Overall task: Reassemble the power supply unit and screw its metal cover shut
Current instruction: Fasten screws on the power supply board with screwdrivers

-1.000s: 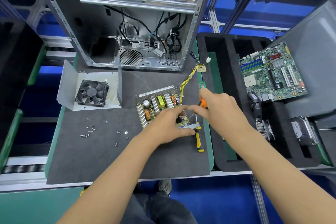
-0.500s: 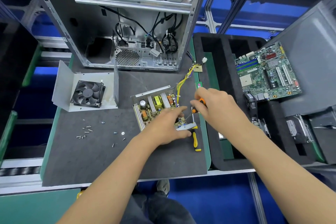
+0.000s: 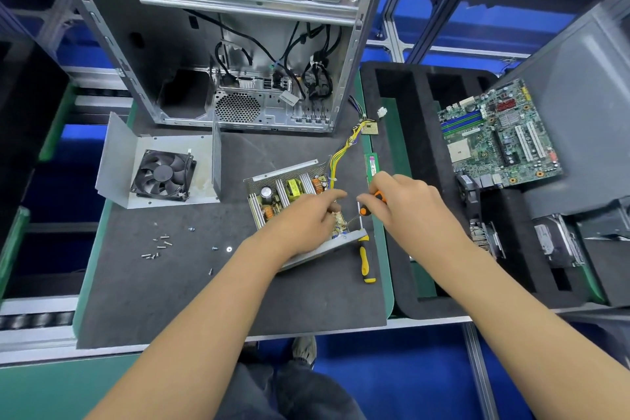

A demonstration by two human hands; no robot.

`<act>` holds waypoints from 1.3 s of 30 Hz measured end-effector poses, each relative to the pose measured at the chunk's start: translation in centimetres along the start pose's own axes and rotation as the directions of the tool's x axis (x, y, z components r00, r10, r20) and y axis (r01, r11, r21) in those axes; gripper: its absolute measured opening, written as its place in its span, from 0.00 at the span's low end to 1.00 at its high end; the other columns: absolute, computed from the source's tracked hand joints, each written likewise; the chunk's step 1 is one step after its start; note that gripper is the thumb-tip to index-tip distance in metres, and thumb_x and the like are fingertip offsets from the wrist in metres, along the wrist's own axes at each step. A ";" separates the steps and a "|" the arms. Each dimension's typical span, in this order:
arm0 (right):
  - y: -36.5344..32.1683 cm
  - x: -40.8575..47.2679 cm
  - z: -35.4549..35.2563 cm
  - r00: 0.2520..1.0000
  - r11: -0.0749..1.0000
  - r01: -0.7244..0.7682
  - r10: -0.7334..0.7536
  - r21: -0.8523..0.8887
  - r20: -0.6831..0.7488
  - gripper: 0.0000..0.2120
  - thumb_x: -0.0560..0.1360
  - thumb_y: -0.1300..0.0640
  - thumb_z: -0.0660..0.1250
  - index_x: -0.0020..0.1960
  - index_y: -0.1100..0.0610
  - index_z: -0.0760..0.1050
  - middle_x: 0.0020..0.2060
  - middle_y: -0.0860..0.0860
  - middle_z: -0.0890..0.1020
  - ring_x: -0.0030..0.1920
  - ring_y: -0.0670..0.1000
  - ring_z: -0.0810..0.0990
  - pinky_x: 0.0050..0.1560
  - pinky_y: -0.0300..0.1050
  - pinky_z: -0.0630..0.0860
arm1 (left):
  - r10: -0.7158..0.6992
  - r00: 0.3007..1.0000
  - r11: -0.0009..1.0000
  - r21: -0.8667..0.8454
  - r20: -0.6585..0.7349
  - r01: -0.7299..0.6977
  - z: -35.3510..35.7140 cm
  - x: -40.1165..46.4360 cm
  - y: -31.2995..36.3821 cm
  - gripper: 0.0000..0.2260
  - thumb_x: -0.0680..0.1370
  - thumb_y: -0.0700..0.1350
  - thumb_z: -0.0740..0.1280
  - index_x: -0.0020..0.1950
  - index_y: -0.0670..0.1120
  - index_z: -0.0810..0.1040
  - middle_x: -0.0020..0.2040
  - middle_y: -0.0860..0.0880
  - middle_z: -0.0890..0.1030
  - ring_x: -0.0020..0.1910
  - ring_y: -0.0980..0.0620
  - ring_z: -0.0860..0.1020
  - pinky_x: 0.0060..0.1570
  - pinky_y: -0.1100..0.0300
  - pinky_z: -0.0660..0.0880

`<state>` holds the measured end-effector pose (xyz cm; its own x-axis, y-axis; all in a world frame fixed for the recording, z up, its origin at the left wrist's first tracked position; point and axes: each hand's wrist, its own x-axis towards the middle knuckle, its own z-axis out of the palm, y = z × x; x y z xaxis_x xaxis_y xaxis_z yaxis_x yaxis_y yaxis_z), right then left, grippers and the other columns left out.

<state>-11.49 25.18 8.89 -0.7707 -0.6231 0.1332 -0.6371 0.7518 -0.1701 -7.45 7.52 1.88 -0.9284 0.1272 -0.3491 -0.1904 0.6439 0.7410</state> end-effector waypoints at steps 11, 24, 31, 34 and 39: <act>2.4 -0.7 -1.6 0.939 0.881 -0.319 0.343 0.350 -0.007 0.10 0.79 0.49 0.67 0.44 0.53 0.74 0.28 0.47 0.78 0.33 0.49 0.82 0.43 0.44 0.76 | -0.014 0.983 0.989 -0.149 -0.184 -0.013 -0.1 0.2 0.0 0.17 0.80 0.32 0.64 0.67 0.43 0.78 0.56 0.48 0.81 0.52 0.51 0.80 0.53 0.69 0.72; 5.5 -3.3 -1.1 0.792 0.493 -0.489 0.596 0.720 0.130 0.08 0.78 0.50 0.67 0.42 0.50 0.78 0.29 0.52 0.83 0.26 0.46 0.78 0.31 0.31 0.73 | -0.079 0.996 0.706 -0.708 -0.040 0.027 -0.1 -0.1 0.5 0.10 0.80 0.30 0.63 0.57 0.39 0.81 0.45 0.46 0.85 0.44 0.55 0.85 0.47 0.65 0.80; 5.7 -3.7 -0.4 0.751 0.307 -0.487 0.625 0.818 0.212 0.12 0.73 0.41 0.68 0.43 0.50 0.79 0.33 0.55 0.83 0.31 0.50 0.80 0.33 0.40 0.76 | -0.086 0.996 0.516 -0.856 -0.039 0.011 -0.3 0.0 0.4 0.09 0.77 0.30 0.68 0.51 0.41 0.82 0.43 0.41 0.86 0.43 0.48 0.86 0.42 0.63 0.81; 5.3 -3.8 0.1 0.735 0.178 -0.436 0.636 0.882 0.236 0.11 0.74 0.45 0.71 0.47 0.53 0.78 0.33 0.53 0.82 0.31 0.49 0.77 0.33 0.39 0.74 | -0.136 0.989 0.397 -0.918 -0.066 -0.006 -0.1 0.2 0.4 0.06 0.77 0.32 0.69 0.51 0.40 0.82 0.44 0.40 0.86 0.42 0.47 0.86 0.41 0.62 0.81; 3.7 -2.8 1.3 0.705 -0.123 -0.299 0.640 0.946 0.306 0.11 0.71 0.57 0.77 0.46 0.56 0.75 0.31 0.50 0.74 0.29 0.47 0.68 0.29 0.37 0.66 | -0.196 0.970 0.330 -0.941 -0.145 -0.074 -0.1 0.0 0.8 0.07 0.77 0.34 0.70 0.44 0.43 0.86 0.43 0.40 0.86 0.40 0.48 0.85 0.40 0.63 0.81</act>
<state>-11.65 29.42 6.67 -0.9492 -0.0240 -0.3138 0.3145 -0.1100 -0.9429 -7.68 7.91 2.51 -0.9094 -0.1123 -0.4004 -0.2942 -0.5069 0.8102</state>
